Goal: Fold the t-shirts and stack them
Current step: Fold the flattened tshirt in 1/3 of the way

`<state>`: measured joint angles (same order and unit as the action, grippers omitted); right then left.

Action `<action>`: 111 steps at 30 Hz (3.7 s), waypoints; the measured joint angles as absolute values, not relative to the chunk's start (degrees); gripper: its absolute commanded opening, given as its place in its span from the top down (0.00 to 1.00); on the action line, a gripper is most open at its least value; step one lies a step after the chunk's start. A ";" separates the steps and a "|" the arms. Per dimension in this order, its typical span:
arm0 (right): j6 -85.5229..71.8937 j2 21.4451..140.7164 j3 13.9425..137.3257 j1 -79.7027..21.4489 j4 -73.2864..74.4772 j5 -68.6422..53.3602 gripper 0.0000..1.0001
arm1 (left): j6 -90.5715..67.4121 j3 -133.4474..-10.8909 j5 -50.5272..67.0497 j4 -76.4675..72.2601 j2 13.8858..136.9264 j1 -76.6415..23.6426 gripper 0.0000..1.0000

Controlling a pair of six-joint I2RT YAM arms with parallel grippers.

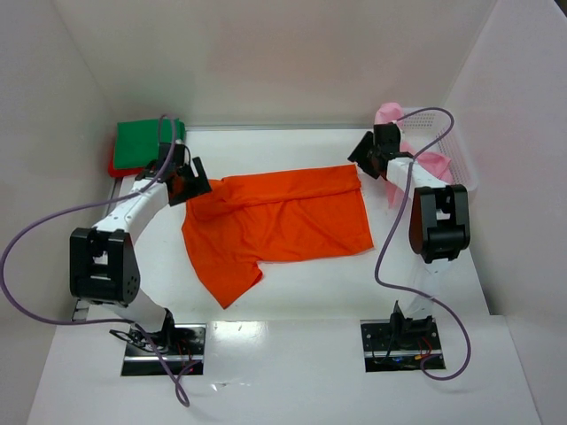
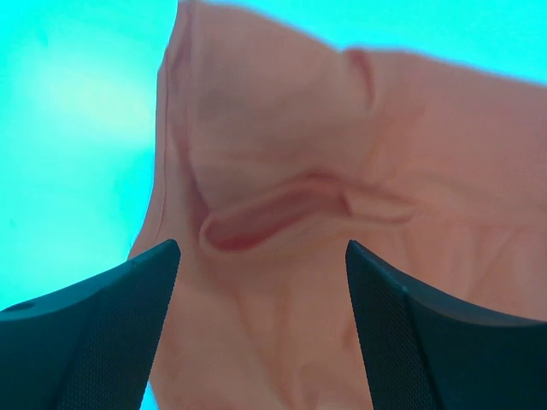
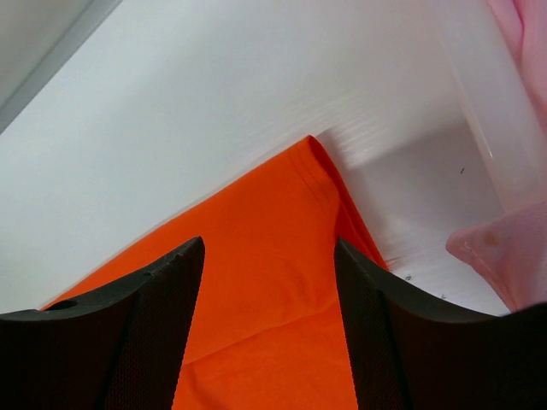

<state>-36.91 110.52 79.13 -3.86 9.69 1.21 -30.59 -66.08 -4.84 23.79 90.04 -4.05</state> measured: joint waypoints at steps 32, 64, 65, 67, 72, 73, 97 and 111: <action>-35.18 109.01 79.13 -3.86 9.45 -1.15 0.32 | -30.52 -79.90 -3.49 14.28 114.91 2.11 0.63; -35.38 105.32 78.67 -24.40 10.41 -3.49 0.34 | -27.09 -83.35 -4.54 16.25 115.85 6.24 0.86; -35.59 105.49 79.40 -25.45 10.52 -3.27 0.34 | -27.03 -83.35 -3.92 16.23 115.83 6.44 0.77; -36.21 106.52 81.95 -28.38 10.50 -2.81 0.34 | -26.70 -83.37 -2.44 16.23 115.83 6.50 0.61; -37.36 111.53 88.79 -34.92 10.09 -2.68 0.34 | -25.58 -83.57 0.78 16.23 115.83 6.31 0.40; -37.65 113.16 90.26 -36.25 10.09 -2.83 0.34 | -25.54 -83.68 1.30 16.25 115.74 6.22 0.38; -36.36 136.31 116.99 -43.07 16.19 -4.45 0.45 | -27.99 -78.96 16.69 11.49 111.98 6.13 0.99; -31.97 144.07 122.39 -46.92 22.35 -3.40 0.60 | -28.75 -78.85 13.23 12.25 116.22 6.13 1.00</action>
